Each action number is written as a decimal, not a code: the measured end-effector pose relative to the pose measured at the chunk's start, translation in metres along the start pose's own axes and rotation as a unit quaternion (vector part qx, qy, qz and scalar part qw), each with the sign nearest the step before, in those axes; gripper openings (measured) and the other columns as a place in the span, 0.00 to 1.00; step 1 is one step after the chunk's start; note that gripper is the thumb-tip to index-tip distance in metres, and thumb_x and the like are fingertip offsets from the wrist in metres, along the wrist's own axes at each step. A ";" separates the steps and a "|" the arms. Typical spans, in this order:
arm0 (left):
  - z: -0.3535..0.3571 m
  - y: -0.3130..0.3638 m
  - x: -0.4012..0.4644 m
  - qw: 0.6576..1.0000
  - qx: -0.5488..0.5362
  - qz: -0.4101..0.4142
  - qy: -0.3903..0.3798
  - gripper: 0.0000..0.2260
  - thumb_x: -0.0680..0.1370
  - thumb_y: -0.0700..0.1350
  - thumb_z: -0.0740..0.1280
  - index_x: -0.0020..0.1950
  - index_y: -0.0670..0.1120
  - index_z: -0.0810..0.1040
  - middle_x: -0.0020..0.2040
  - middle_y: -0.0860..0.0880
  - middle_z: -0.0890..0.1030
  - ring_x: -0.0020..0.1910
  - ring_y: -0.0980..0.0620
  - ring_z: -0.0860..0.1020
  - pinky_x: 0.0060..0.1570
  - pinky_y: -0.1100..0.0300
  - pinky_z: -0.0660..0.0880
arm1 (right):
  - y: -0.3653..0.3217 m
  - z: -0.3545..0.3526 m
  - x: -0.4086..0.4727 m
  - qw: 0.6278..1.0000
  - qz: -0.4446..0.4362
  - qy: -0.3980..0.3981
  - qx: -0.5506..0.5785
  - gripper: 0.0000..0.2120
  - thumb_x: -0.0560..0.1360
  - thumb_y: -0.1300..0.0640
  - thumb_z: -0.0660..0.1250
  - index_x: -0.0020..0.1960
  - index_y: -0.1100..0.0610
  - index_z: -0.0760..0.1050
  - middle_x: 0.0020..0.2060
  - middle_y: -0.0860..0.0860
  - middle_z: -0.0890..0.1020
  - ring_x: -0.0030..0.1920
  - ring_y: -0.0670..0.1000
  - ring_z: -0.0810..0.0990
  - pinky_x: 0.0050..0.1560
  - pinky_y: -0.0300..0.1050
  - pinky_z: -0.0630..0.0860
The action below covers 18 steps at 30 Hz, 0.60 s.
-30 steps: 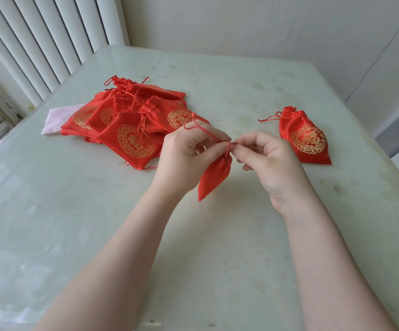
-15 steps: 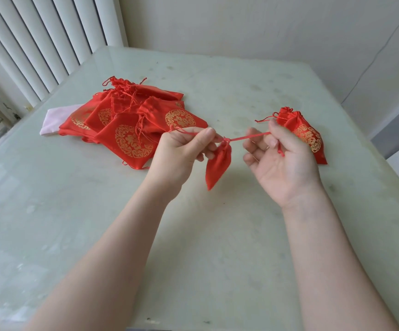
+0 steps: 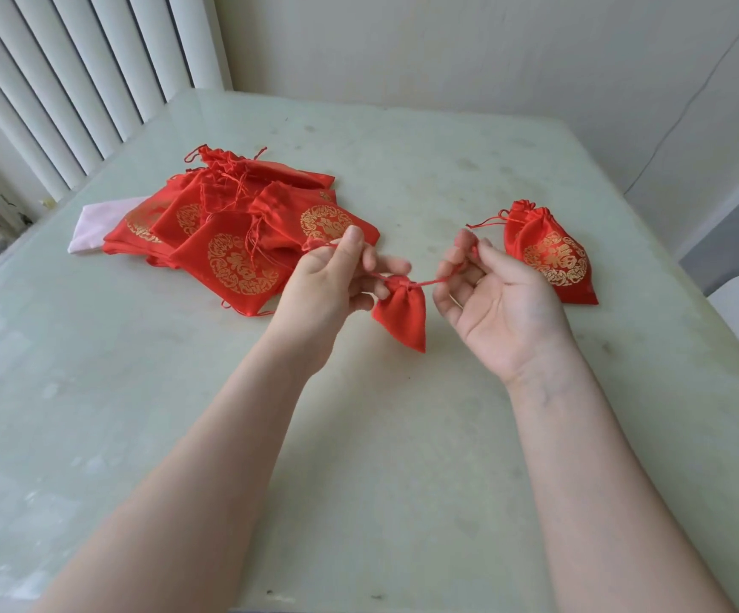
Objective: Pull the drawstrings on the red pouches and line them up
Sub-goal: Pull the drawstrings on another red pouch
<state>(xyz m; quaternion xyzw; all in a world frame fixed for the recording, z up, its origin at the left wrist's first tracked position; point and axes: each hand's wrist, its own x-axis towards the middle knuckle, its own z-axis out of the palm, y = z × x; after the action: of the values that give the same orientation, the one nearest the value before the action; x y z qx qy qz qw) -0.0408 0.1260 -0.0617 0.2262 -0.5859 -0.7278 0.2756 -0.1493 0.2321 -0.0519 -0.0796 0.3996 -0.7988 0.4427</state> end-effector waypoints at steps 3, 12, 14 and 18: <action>0.007 -0.001 -0.001 0.996 0.081 -0.003 0.035 0.16 0.83 0.47 0.52 0.36 0.46 0.66 0.24 0.54 0.72 0.24 0.55 0.66 0.29 0.65 0.66 | 0.002 0.002 -0.003 0.993 -0.034 -0.030 -0.108 0.13 0.79 0.59 0.54 0.45 0.54 0.77 0.33 0.46 0.80 0.36 0.45 0.80 0.38 0.36 0.71; 0.011 0.004 -0.004 0.994 0.099 -0.023 0.031 0.11 0.80 0.38 0.53 0.45 0.44 0.74 0.23 0.57 0.64 0.21 0.60 0.62 0.25 0.68 0.61 | 0.008 0.007 -0.010 0.942 -0.142 -0.037 -0.301 0.12 0.76 0.69 0.61 0.43 0.55 0.78 0.33 0.46 0.81 0.39 0.47 0.79 0.44 0.40 0.76; 0.010 0.008 -0.006 0.994 0.102 0.024 0.029 0.14 0.81 0.37 0.52 0.42 0.44 0.74 0.23 0.58 0.63 0.24 0.59 0.62 0.26 0.69 0.62 | 0.013 0.010 -0.011 0.933 -0.134 -0.040 -0.332 0.09 0.74 0.67 0.65 0.40 0.56 0.78 0.28 0.46 0.79 0.33 0.46 0.80 0.42 0.41 0.77; 0.010 0.014 -0.011 0.987 0.123 0.106 0.020 0.14 0.82 0.40 0.54 0.45 0.47 0.78 0.32 0.54 0.69 0.30 0.59 0.67 0.33 0.70 0.65 | 0.018 0.014 -0.013 0.911 -0.123 -0.071 -0.387 0.08 0.71 0.65 0.69 0.38 0.54 0.79 0.28 0.46 0.81 0.29 0.45 0.78 0.38 0.38 0.76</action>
<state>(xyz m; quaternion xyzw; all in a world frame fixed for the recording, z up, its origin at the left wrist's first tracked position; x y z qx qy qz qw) -0.0372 0.1386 -0.0462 0.2100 -0.6857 -0.6123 0.3329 -0.1232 0.2288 -0.0525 -0.3500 0.6316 -0.6220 0.3026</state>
